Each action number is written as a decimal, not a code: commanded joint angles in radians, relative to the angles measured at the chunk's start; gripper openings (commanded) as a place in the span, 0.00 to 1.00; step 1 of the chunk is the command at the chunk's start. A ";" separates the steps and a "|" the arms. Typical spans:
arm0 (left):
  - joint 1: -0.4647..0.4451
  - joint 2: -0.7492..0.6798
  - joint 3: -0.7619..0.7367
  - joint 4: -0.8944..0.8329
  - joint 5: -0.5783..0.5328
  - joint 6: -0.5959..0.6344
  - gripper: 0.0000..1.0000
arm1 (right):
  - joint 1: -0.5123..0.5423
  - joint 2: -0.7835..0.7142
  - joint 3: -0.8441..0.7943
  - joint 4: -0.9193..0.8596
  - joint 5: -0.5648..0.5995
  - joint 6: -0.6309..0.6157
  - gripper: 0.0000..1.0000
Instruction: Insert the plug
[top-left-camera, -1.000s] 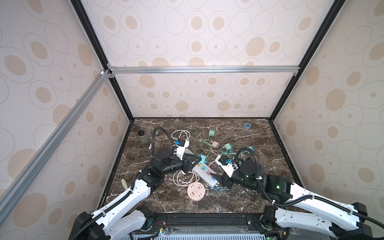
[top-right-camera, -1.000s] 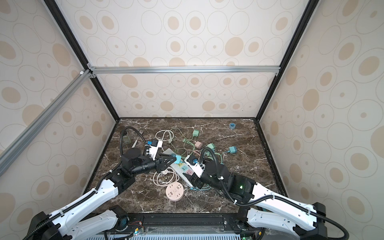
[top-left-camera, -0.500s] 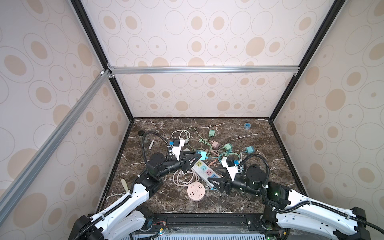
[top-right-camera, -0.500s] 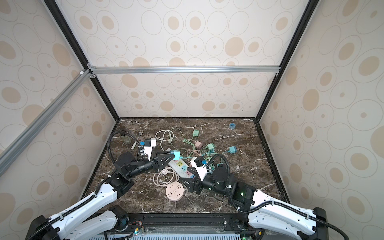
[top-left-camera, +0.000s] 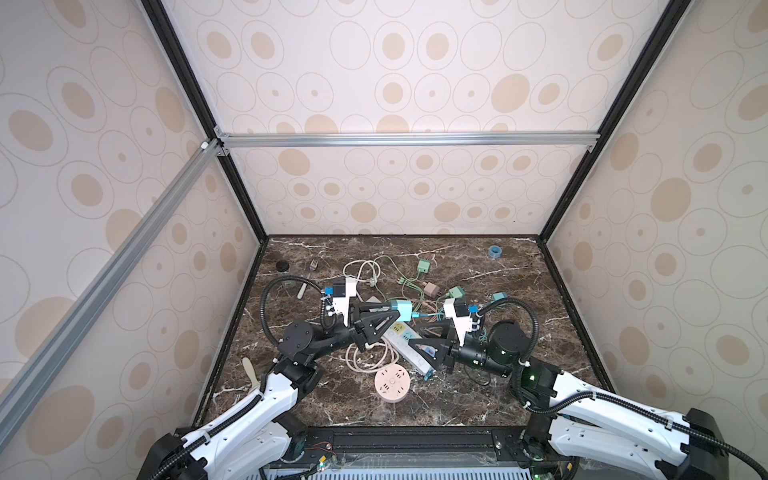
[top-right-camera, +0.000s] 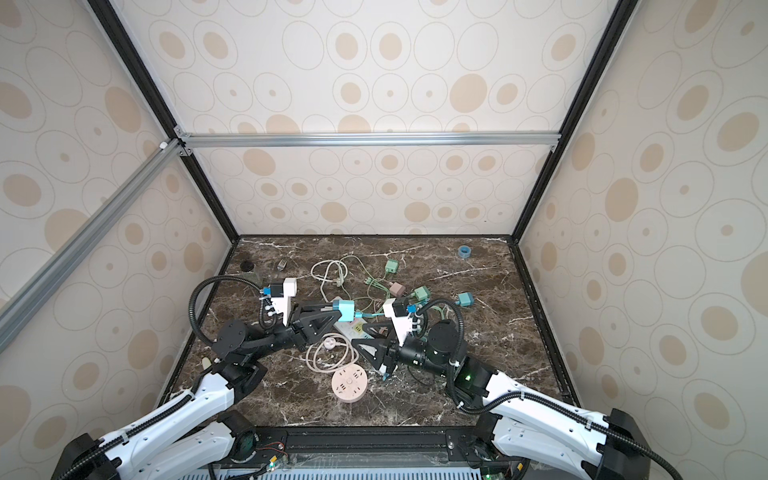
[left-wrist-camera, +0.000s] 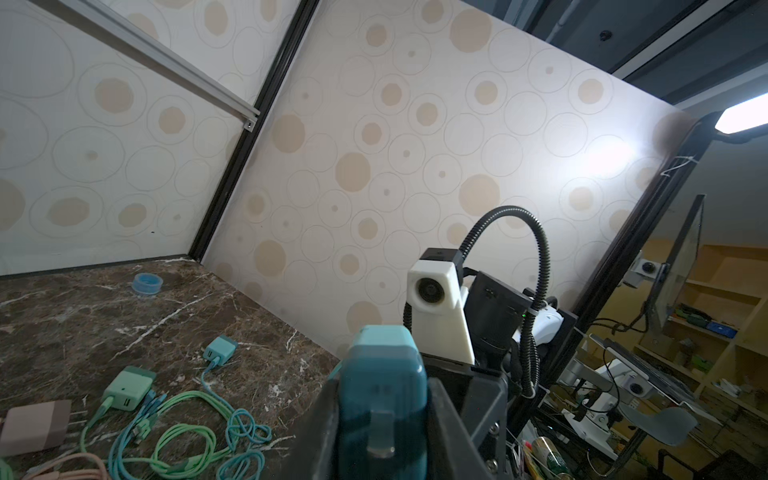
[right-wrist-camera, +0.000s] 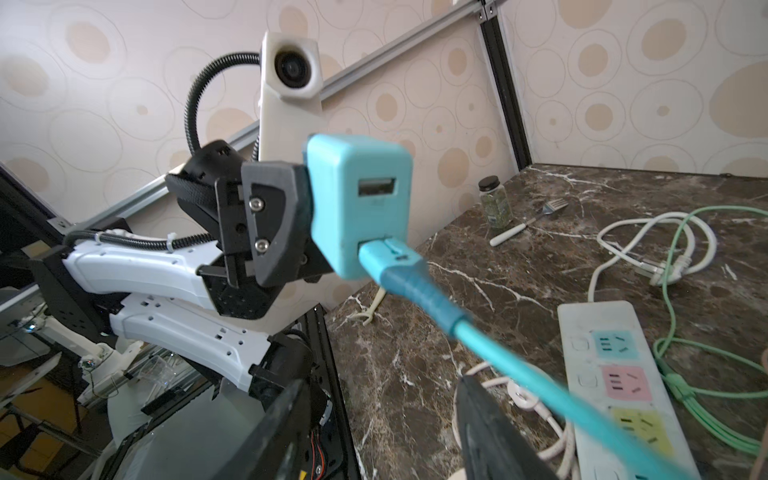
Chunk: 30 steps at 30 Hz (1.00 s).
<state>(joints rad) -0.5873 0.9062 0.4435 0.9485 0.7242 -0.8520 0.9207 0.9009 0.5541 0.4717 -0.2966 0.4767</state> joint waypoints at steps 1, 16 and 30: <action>-0.008 -0.012 0.002 0.162 0.043 -0.059 0.00 | -0.024 0.017 0.009 0.200 -0.085 0.061 0.58; -0.008 0.071 -0.015 0.420 0.110 -0.171 0.00 | -0.029 0.098 0.063 0.353 -0.173 0.059 0.58; -0.012 0.085 -0.036 0.471 0.097 -0.176 0.00 | -0.028 0.147 0.116 0.398 -0.179 0.061 0.50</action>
<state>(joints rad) -0.5877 0.9909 0.4129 1.3247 0.8078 -0.9993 0.8959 1.0275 0.6361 0.8078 -0.4576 0.5285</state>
